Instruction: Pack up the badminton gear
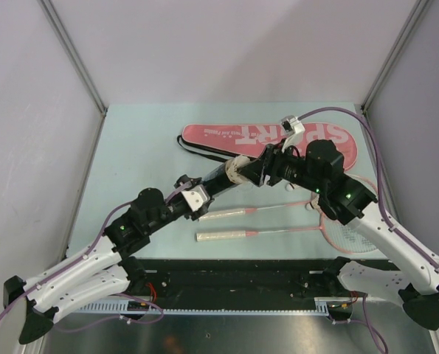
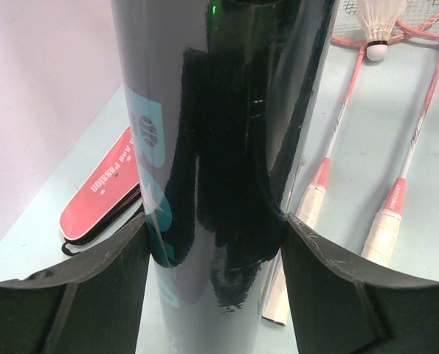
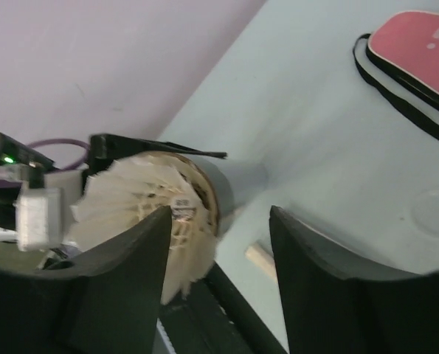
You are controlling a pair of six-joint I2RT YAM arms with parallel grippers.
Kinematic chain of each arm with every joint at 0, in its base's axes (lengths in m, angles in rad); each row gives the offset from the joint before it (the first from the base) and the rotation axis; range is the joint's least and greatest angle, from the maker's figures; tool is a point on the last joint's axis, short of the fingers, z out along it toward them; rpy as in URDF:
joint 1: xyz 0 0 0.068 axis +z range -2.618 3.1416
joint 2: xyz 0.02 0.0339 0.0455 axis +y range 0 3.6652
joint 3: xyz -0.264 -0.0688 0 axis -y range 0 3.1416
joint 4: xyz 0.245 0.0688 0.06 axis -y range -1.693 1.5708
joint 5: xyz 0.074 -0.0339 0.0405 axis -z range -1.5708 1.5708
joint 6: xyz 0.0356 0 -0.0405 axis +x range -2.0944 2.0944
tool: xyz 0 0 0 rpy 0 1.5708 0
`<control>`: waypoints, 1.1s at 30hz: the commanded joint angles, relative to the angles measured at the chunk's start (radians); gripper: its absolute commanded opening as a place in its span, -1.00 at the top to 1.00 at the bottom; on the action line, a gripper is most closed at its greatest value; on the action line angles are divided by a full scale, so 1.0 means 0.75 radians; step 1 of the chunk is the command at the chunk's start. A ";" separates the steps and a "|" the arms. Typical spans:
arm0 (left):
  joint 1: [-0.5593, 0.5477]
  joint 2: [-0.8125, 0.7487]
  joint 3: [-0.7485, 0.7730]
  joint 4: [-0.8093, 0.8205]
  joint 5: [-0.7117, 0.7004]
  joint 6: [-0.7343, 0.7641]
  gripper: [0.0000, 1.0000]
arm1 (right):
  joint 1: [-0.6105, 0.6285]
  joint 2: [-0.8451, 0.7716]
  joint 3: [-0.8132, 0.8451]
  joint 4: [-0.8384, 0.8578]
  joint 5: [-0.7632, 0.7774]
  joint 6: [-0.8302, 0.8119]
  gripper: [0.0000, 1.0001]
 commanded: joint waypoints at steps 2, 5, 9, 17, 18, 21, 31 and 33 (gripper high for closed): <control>-0.009 -0.025 0.047 0.107 0.009 -0.006 0.66 | -0.018 -0.007 0.028 -0.123 -0.041 -0.073 -0.32; -0.009 -0.023 0.047 0.107 0.022 -0.008 0.66 | -0.022 0.019 0.036 -0.127 -0.082 -0.069 -0.39; -0.013 -0.025 0.043 0.107 0.036 -0.008 0.66 | 0.004 0.113 0.071 -0.106 -0.094 -0.033 -0.41; -0.048 -0.021 0.037 0.101 0.011 0.012 0.66 | 0.066 0.442 0.316 -0.403 0.045 -0.045 -0.45; -0.050 -0.023 0.037 0.101 0.009 0.014 0.66 | 0.070 0.449 0.317 -0.417 0.073 -0.045 -0.45; -0.052 -0.021 0.039 0.101 0.005 0.017 0.66 | 0.076 0.434 0.317 -0.417 0.086 -0.055 -0.47; -0.052 -0.015 0.053 0.103 -0.217 0.019 0.69 | -0.043 0.001 0.286 -0.341 0.143 -0.120 -0.70; -0.052 -0.013 0.055 0.105 -0.273 0.023 0.69 | -0.059 -0.119 0.227 -0.311 0.237 -0.129 -0.78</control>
